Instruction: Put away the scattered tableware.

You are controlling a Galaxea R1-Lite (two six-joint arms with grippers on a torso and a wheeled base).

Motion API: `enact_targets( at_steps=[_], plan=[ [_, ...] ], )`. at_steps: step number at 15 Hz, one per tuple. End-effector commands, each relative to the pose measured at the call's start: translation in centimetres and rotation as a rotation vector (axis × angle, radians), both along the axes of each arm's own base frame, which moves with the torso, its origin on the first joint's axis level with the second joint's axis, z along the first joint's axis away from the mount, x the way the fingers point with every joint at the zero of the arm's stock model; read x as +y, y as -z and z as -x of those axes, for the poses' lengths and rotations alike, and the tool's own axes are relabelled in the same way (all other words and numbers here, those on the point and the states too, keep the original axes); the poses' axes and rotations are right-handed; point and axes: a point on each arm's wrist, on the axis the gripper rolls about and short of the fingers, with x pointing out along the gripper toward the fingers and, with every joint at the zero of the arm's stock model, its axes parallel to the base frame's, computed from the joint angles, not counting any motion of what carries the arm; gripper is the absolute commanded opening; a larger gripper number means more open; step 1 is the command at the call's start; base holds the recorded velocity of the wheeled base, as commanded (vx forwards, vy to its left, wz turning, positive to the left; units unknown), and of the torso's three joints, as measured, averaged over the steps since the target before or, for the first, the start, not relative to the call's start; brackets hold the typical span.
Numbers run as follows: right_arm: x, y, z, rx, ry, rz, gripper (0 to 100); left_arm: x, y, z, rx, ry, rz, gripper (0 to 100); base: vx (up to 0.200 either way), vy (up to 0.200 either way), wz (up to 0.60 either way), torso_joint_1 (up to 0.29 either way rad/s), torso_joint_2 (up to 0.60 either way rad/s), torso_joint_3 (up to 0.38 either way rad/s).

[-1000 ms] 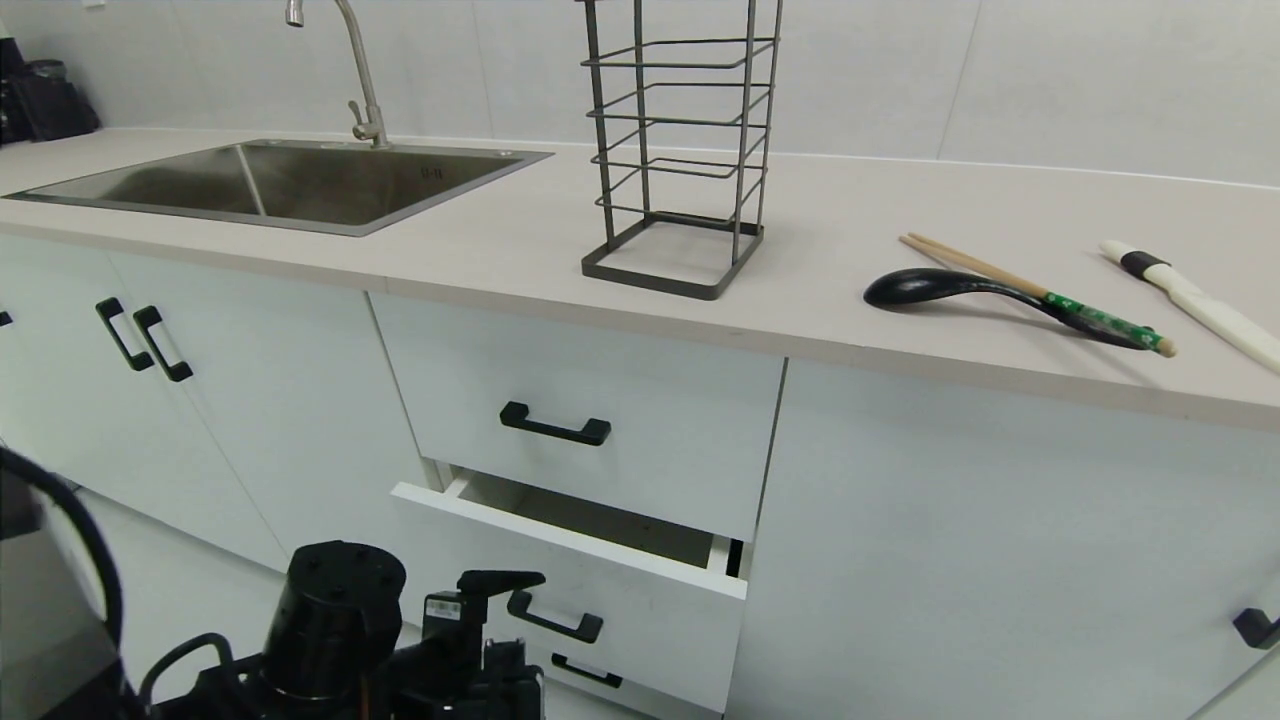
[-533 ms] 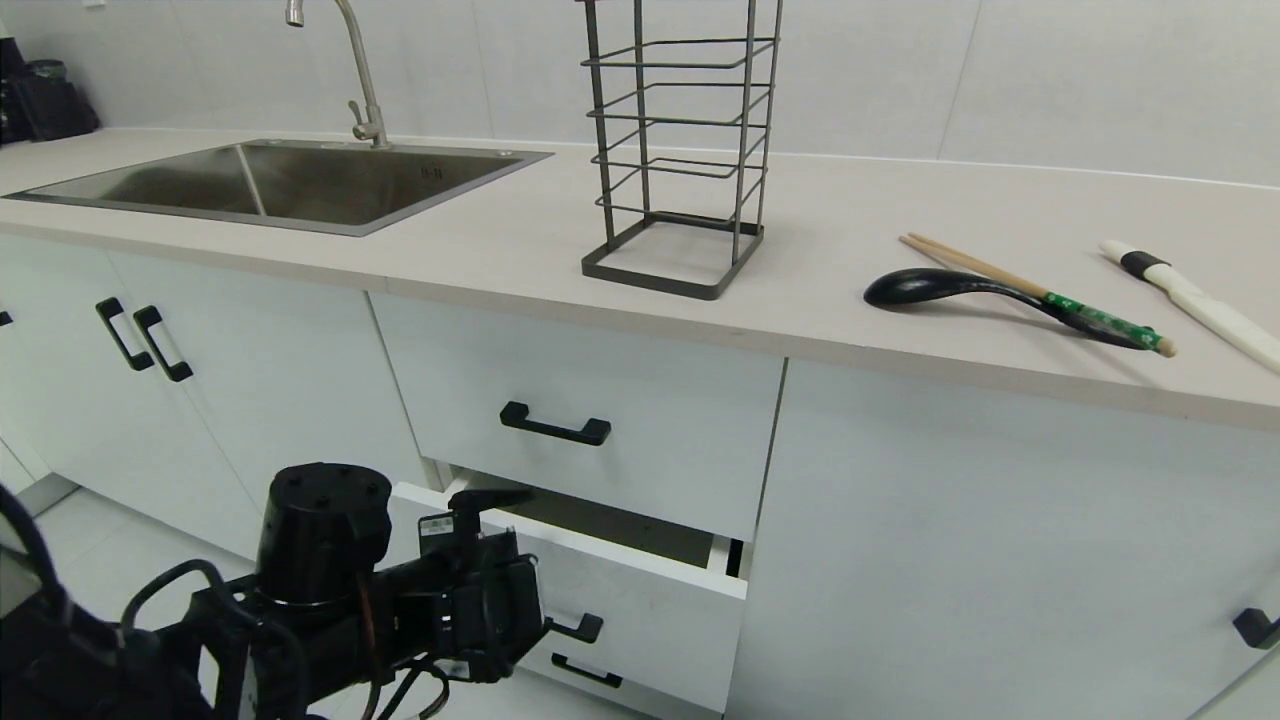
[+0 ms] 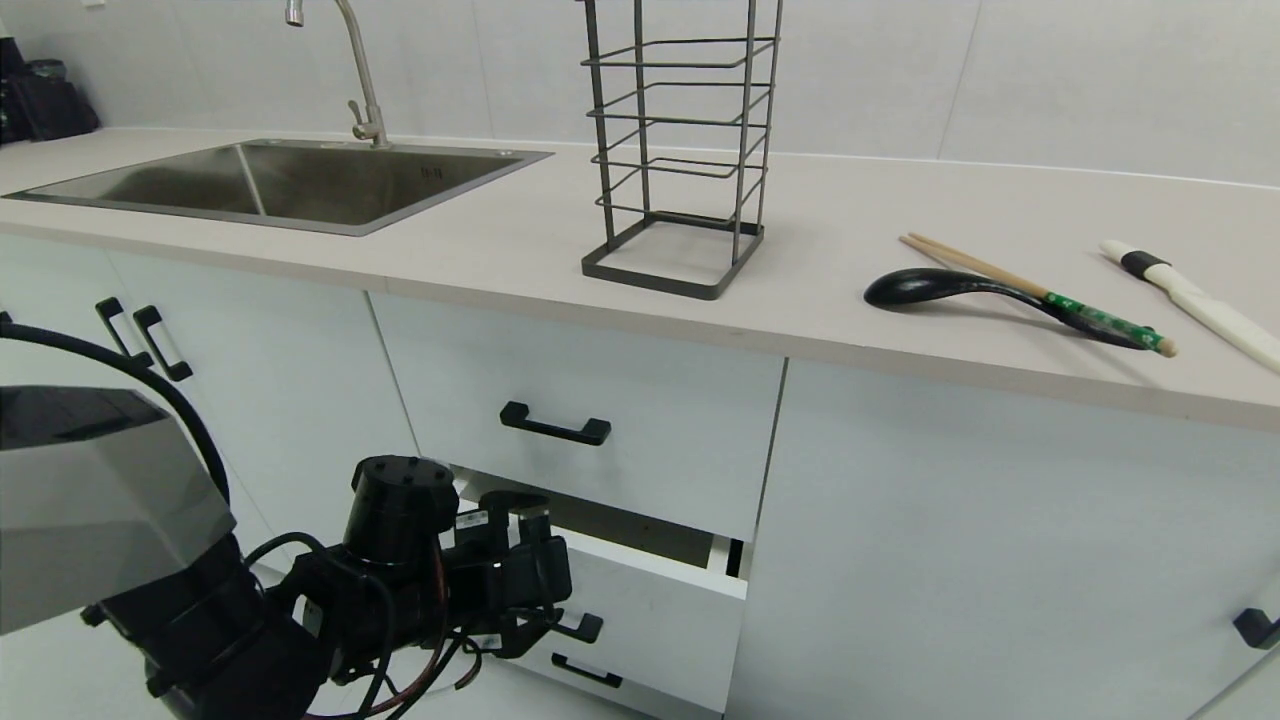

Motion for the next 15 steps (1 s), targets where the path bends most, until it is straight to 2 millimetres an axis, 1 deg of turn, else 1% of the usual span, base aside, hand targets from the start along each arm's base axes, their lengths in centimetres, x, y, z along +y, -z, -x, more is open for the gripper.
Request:
enact_targets(
  at_steps=[1, 6, 9, 10, 12, 13, 14, 15],
  plan=[
    [0.0, 0.0, 0.0, 0.002, 0.000, 0.000, 0, -0.1, 1.2, -0.3, 0.032, 0.000, -0.018, 100, 0.000, 0.000, 0.00, 0.000, 0.00, 0.000],
    [0.0, 0.0, 0.0, 0.002, 0.000, 0.000, 0, -0.1, 2.0, 0.1, 0.064, 0.011, -0.034, 100, 0.000, 0.000, 0.00, 0.000, 0.00, 0.000],
    [0.0, 0.0, 0.0, 0.002, 0.000, 0.000, 0, 0.4, 2.5, 1.1, 0.104, 0.034, -0.043, 100, 0.000, 0.000, 0.00, 0.000, 0.00, 0.000],
    [0.0, 0.0, 0.0, 0.002, 0.000, 0.000, 0, 0.9, 2.8, 2.1, 0.128, 0.036, -0.056, 100, 0.000, 0.000, 0.00, 0.000, 0.00, 0.000],
    [0.0, 0.0, 0.0, 0.002, 0.000, 0.000, 0, 1.3, 2.9, 3.1, 0.131, 0.041, -0.055, 100, 0.000, 0.000, 0.00, 0.000, 0.00, 0.000],
    [0.0, 0.0, 0.0, 0.002, 0.000, 0.000, 0, 1.8, 3.0, 4.4, 0.129, 0.050, -0.052, 100, 0.000, 0.000, 0.00, 0.000, 0.00, 0.000],
    [0.0, 0.0, 0.0, 0.002, 0.000, 0.000, 0, 2.2, 3.1, 5.3, 0.134, 0.060, -0.051, 100, 0.000, 0.000, 0.00, 0.000, 0.00, 0.000],
    [0.0, 0.0, 0.0, 0.002, 0.000, 0.000, 0, 2.2, 3.1, 5.3, 0.135, 0.061, -0.051, 100, 0.000, 0.000, 0.00, 0.000, 0.00, 0.000]
  ],
)
